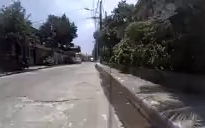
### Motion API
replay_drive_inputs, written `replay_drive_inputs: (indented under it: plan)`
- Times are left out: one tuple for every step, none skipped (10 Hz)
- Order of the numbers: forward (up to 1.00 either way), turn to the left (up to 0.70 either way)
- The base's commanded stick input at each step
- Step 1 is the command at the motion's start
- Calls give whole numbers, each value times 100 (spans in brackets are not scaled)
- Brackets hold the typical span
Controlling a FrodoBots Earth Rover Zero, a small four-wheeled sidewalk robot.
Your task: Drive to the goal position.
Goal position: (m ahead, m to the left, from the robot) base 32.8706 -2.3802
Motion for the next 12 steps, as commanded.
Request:
replay_drive_inputs:
  plan:
    - [100,0]
    - [100,0]
    - [100,0]
    - [100,0]
    - [100,0]
    - [100,-1]
    - [100,-23]
    - [100,-40]
    - [100,-40]
    - [100,-40]
    - [100,-40]
    - [100,-39]
